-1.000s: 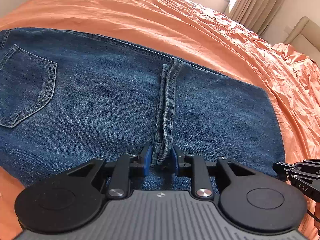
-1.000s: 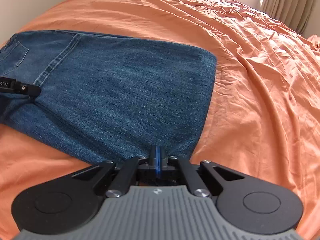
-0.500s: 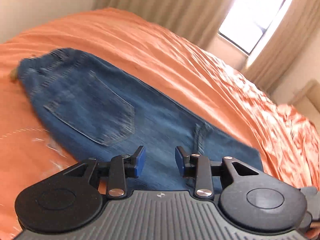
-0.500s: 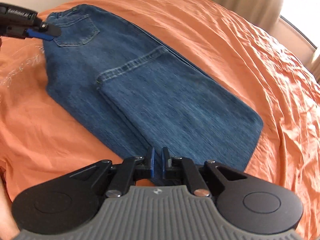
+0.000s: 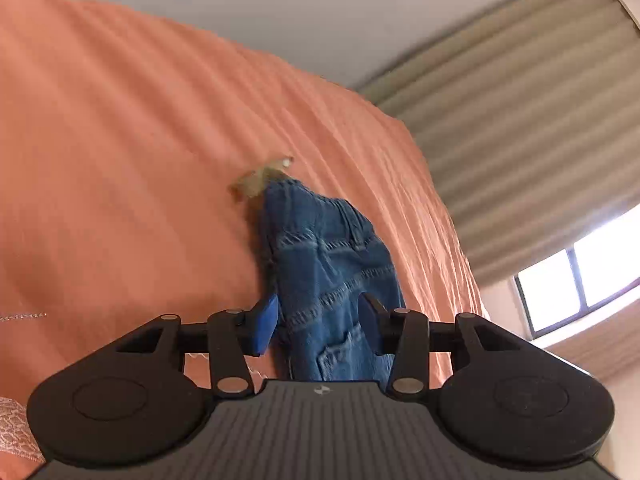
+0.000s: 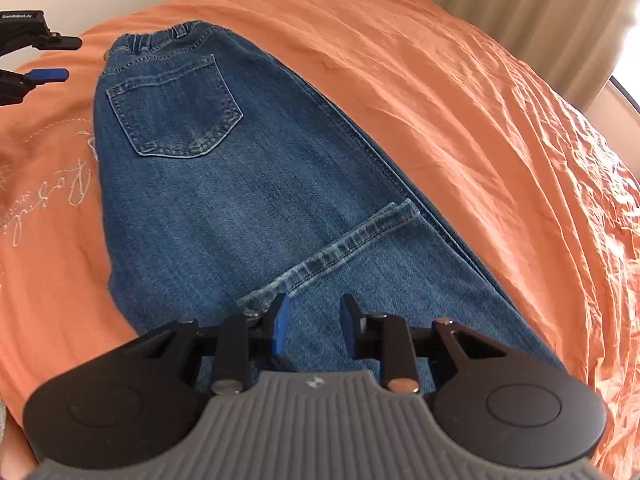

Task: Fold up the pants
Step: 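Grasp the jeans waistband with the left tool and lift it up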

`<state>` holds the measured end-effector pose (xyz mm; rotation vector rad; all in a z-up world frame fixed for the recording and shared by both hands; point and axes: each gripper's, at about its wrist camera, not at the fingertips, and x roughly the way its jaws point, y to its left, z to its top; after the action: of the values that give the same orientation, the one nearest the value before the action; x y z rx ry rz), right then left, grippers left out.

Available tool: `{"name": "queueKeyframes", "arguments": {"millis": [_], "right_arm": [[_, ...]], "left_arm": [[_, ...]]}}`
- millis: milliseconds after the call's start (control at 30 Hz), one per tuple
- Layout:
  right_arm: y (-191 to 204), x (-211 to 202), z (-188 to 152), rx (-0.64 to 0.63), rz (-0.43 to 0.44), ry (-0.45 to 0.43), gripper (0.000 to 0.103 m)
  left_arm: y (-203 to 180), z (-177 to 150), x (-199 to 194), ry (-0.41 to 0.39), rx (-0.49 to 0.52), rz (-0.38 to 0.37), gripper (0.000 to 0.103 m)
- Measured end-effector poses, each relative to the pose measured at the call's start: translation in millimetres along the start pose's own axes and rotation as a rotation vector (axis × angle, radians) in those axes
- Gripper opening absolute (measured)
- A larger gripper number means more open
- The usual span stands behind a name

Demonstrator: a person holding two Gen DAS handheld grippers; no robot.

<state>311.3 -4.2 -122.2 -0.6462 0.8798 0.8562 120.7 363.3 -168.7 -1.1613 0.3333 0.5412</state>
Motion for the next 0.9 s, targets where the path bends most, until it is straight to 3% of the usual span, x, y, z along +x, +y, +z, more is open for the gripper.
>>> {"name": "queueKeyframes", "arguments": {"millis": [167,333,567,800,900], "right_arm": [[-9,34,11,0.020,0.011,0.036,0.023],[-15,58,16,0.042,0.067,0.075,0.016],[-17,74,18,0.062,0.099,0.111,0.016],[-16,78,17,0.098,0.101,0.135,0.016],[-10,79,18,0.076,0.079,0.138,0.016]], "left_arm": [[30,12,40,0.009,-0.197,-0.057,0.052],[35,14,83,0.027,-0.233,-0.054,0.054],[24,11,125,0.016,-0.112,-0.013,0.055],[11,8,123,-0.043,0.000,-0.020,0.033],[-10,6,109,-0.070,0.069,-0.033,0.029]]}}
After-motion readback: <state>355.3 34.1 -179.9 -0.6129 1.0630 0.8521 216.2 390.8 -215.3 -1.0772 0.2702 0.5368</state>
